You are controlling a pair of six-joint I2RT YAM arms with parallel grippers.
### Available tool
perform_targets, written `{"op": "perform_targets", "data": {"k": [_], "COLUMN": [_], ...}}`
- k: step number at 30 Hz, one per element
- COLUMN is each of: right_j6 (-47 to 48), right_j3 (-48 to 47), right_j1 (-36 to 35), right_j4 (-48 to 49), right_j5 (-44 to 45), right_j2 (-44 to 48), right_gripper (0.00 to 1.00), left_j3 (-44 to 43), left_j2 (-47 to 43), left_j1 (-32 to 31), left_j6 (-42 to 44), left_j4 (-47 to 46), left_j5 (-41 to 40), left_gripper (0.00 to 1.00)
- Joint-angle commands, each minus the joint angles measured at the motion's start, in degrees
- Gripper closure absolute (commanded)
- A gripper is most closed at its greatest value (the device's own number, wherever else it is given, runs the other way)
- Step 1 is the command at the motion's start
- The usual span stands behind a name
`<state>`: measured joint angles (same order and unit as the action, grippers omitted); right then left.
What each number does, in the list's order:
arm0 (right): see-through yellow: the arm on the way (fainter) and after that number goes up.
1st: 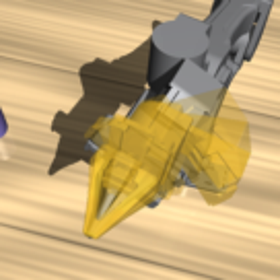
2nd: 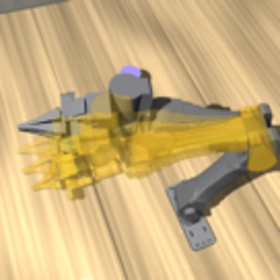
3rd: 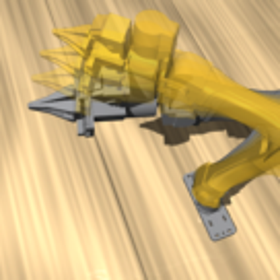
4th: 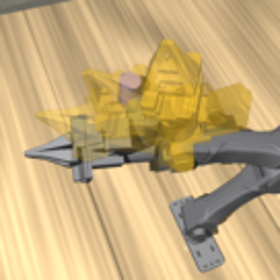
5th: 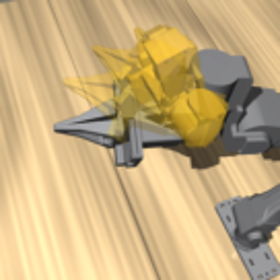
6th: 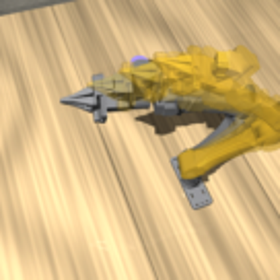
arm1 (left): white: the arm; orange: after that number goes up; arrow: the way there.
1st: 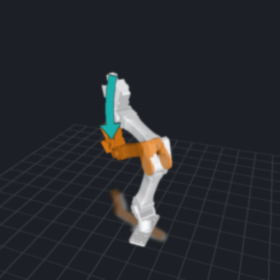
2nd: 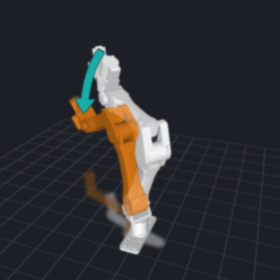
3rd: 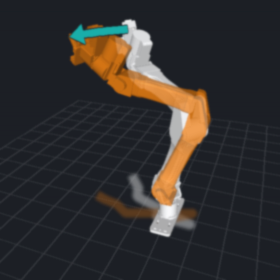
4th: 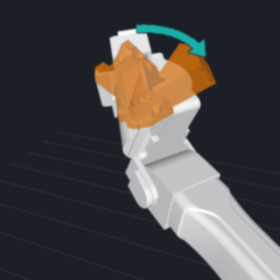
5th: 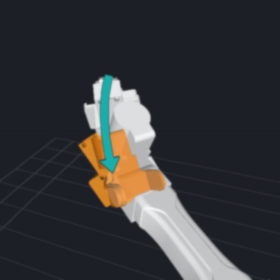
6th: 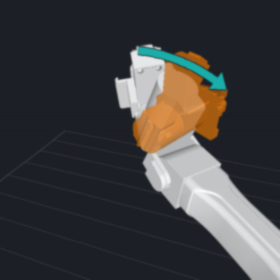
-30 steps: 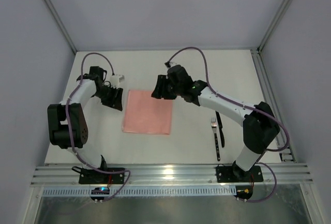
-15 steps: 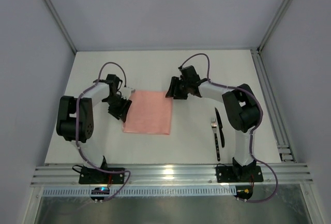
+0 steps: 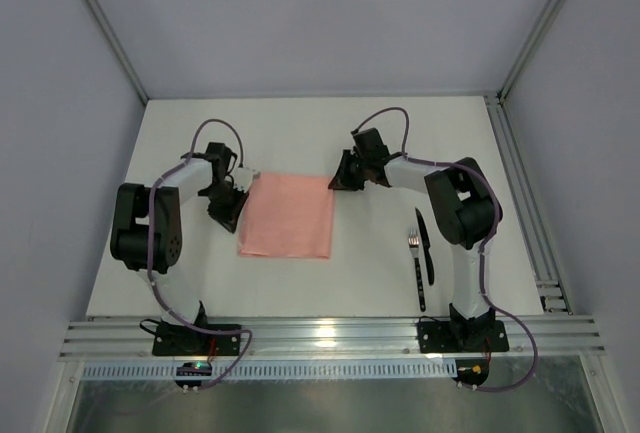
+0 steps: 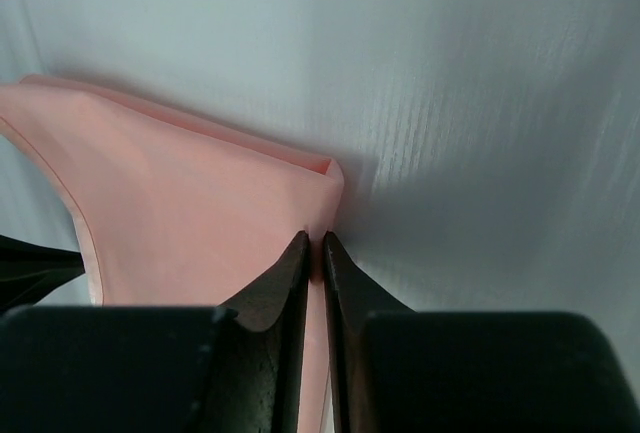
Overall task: Fold the napkin into a case and place the utensils inside
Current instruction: Fold the top corner of the square-folded napkin at the center of the board.
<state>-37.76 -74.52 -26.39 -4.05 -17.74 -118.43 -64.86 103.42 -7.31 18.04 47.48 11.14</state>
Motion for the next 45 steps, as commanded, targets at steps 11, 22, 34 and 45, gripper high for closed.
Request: {"op": "perform_targets", "data": {"k": [11,22,34,45], "right_j6": [6.56,16.66,12.18,10.51], "right_j3": [-19.25,-21.12,12.64,16.43], "right_j1": [0.46,0.38,-5.24,-5.78], "right_j4": [-8.5,-20.29,-8.87,-3.41], "right_j5": [-3.88,5.43,0.86,-1.25], "right_j2": [-7.77,-0.41,16.65,13.84], "right_gripper": [0.77,0.44,0.43,0.66], "left_j3": [-9.4,-19.34,-17.5,-10.12], "left_j2": [-4.98,6.87,10.41,2.59], "left_j1": [0.98,0.98,2.04,3.44], "left_j6": [0.95,-4.5,-4.86,-0.91], "left_j4": [-0.36,-14.25,-18.65,-15.5], "left_j5": [2.4,0.47,4.15,5.3], "left_gripper": [0.6,0.5,0.7,0.92]}}
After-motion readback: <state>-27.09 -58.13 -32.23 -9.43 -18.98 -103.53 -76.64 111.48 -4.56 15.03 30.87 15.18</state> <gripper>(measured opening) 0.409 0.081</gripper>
